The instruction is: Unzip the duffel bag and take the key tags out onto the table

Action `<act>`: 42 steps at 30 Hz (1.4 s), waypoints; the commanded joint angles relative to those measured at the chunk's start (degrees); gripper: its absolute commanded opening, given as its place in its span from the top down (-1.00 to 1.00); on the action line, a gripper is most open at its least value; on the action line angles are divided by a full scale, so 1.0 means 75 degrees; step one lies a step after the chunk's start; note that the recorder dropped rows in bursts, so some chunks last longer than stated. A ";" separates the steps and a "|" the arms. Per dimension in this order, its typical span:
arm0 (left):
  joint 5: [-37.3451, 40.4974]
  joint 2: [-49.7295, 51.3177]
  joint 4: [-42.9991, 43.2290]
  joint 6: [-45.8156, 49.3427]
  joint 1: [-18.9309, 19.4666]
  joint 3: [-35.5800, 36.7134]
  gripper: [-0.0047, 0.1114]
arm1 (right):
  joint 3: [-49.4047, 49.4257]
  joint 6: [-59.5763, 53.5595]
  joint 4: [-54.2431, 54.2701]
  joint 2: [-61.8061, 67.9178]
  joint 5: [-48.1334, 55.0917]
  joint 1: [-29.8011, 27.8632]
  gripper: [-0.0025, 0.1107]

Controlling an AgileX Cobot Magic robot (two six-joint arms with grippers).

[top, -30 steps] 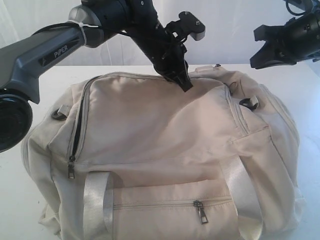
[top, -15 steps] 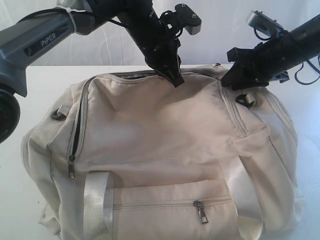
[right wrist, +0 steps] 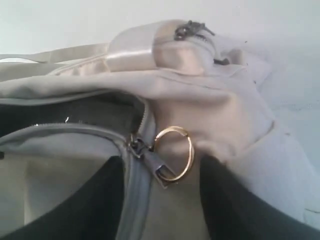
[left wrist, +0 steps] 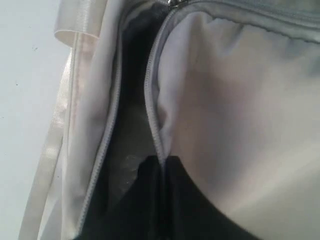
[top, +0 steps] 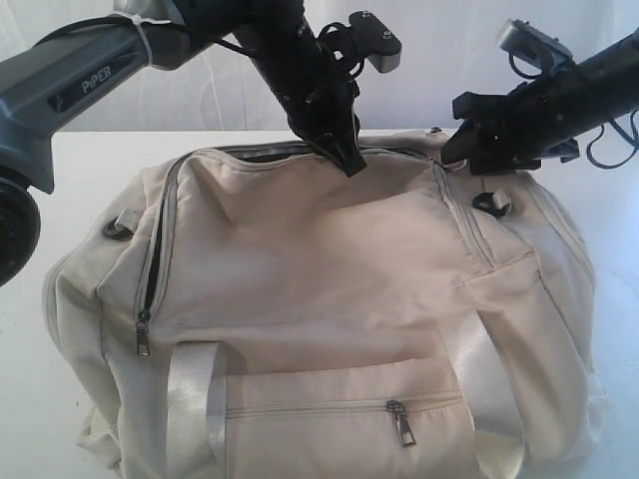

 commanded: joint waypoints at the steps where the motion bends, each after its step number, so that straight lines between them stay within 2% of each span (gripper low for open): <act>1: 0.0242 -0.0090 0.0031 -0.0028 -0.0026 0.0033 0.92 | 0.0018 0.0120 0.0166 0.0337 -0.0169 -0.0022 0.14; 6: 0.0238 -0.0090 0.0012 0.0006 -0.0026 0.0033 0.92 | 0.0001 0.0089 0.0701 0.0425 -0.0325 -0.0022 0.17; 11: 0.0238 -0.0090 -0.0018 0.0019 -0.0026 0.0033 0.92 | 0.0001 0.0110 0.0765 0.0469 -0.0602 -0.0022 0.46; 18: 0.0225 -0.0090 -0.0019 0.0019 -0.0026 0.0033 0.92 | 0.0001 0.0110 0.0912 0.0466 -0.0881 -0.0022 0.95; 42: 0.0166 -0.0090 -0.0049 -0.0001 -0.0026 0.0033 0.92 | 0.0173 -0.0453 0.0665 -0.0520 0.0311 -0.0022 0.96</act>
